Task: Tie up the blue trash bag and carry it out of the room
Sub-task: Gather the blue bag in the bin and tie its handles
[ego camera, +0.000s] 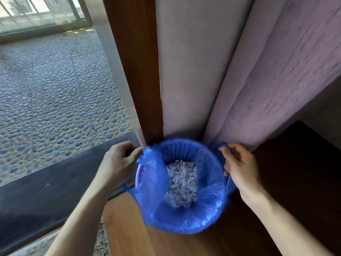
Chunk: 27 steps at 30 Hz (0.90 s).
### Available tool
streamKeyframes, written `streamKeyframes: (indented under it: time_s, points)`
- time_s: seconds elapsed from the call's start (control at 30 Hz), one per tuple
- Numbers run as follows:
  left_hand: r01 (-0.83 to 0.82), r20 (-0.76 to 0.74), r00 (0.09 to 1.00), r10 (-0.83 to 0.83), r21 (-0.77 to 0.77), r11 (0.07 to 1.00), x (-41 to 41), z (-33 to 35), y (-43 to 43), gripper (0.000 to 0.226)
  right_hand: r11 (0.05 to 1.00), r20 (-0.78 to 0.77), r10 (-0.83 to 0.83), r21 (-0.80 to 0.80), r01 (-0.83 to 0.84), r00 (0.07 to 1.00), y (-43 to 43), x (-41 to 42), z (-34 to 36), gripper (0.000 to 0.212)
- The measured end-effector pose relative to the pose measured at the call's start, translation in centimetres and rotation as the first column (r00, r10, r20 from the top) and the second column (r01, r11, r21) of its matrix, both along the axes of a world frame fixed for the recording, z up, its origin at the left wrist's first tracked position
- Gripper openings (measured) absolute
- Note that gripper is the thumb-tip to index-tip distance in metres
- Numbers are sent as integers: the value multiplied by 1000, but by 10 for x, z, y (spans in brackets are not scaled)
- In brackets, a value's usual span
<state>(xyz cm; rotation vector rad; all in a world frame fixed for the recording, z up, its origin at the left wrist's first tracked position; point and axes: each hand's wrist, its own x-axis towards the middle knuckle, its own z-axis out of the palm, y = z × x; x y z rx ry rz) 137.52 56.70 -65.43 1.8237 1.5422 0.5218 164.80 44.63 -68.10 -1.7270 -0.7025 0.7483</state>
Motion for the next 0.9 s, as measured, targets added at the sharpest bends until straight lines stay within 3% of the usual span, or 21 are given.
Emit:
streamKeyframes:
  time_s: [0.13, 0.3, 0.37, 0.43, 0.5, 0.57, 0.67, 0.73, 0.83, 0.9]
  points:
    - [13, 215, 976, -23, 50, 999, 18, 5, -14, 21, 988, -56, 65, 144, -56, 996, 3, -8, 11, 12]
    - [66, 483, 869, -106, 99, 993, 28, 16, -25, 26, 939, -152, 163, 328, -106, 975, 2, -15, 35, 16]
    - [86, 539, 834, -121, 90, 992, 29, 23, -29, 25, 923, -98, 173, 363, -126, 980, 2, -16, 47, 18]
    - [119, 539, 828, -153, 97, 988, 27, 27, -31, 23, 916, 18, 170, 365, -165, 985, 0, -16, 57, 19]
    - [220, 421, 872, -251, 120, 968, 20, 32, -31, 22, 916, 97, 163, 355, -187, 982, -6, -16, 66, 15]
    - [347, 308, 889, -340, 34, 937, 12, 36, -31, 20, 920, 121, 210, 310, -238, 970, -19, -14, 75, 11]
    - [378, 361, 882, -303, -158, 912, 1, 43, -31, 13, 894, 307, 393, 90, -438, 867, -38, -7, 83, 16]
    - [392, 404, 873, -272, -253, 884, -3, 48, -31, 18, 896, 446, 411, -36, -443, 795, -40, -2, 86, 20]
    - [367, 495, 856, -150, -376, 851, 3, 56, -34, 18, 912, 484, 384, -64, -406, 786, -35, -2, 85, 27]
    - [320, 487, 865, -125, -344, 883, 12, 58, -36, 17, 926, 405, 340, 12, -377, 849, -30, -8, 86, 24]
